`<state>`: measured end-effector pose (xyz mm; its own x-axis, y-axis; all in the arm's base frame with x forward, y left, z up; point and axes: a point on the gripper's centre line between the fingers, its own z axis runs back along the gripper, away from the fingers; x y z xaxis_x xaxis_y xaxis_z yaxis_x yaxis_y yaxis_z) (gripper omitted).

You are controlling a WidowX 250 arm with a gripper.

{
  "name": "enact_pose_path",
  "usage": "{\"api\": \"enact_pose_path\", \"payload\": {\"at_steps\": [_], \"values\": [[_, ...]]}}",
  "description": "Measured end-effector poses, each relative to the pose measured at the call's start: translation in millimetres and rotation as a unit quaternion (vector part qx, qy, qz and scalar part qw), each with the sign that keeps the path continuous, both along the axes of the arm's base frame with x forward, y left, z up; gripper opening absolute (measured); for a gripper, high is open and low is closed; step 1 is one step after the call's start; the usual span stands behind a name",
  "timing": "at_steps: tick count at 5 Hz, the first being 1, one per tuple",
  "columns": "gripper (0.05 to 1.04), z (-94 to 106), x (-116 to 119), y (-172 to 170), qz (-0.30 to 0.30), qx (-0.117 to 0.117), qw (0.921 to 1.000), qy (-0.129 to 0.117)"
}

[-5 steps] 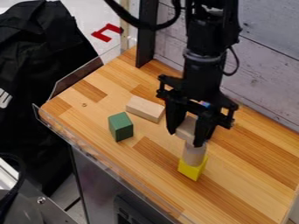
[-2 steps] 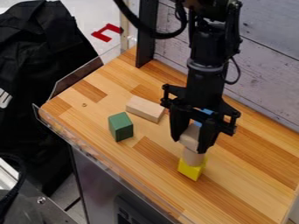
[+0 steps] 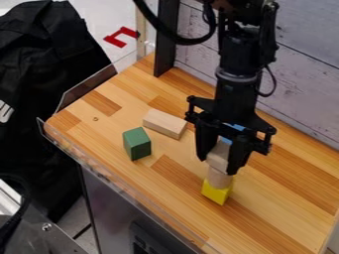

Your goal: Put the square on top of the cylinder.

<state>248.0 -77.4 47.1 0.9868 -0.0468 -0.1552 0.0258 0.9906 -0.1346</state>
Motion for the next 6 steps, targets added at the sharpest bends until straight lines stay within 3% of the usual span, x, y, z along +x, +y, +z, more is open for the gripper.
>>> {"api": "enact_pose_path", "payload": {"at_steps": [2, 3, 4, 6], "values": [[0.615, 2.3, 1.0, -6.7, -0.01, 0.003, 0.9999, -0.001], [0.907, 0.9, -0.3, -7.3, -0.005, 0.003, 1.0, 0.007], [1.0, 1.0, -0.8, -8.0, 0.005, -0.003, 0.9999, 0.011], [0.999, 6.7, 0.2, -4.3, 0.017, -0.003, 0.9998, 0.006]]}}
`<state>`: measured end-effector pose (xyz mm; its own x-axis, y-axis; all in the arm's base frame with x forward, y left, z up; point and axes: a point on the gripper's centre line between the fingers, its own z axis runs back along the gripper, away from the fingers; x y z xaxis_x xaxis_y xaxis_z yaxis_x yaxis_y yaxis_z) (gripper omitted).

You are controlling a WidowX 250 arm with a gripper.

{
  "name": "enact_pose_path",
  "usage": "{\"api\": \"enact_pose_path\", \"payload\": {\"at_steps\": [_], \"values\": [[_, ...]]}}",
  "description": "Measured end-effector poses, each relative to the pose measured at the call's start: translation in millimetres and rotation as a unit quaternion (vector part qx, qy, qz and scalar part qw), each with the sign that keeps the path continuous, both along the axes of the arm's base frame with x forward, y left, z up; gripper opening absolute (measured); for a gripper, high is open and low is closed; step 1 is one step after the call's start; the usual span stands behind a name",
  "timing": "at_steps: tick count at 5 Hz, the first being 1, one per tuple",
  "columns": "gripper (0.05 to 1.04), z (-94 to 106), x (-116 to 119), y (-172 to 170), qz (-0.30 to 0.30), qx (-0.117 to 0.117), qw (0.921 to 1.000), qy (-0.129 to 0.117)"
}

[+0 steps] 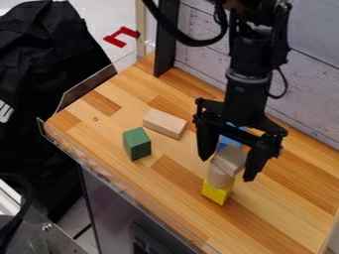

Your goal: Put the square on top of the cylinder.

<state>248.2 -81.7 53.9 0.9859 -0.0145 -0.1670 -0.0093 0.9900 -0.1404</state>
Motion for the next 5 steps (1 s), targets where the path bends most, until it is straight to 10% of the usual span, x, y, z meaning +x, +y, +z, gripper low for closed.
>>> {"api": "enact_pose_path", "payload": {"at_steps": [5], "values": [[0.999, 40.1, 2.3, 45.1, 0.074, 0.034, 0.9936, -0.078]]}}
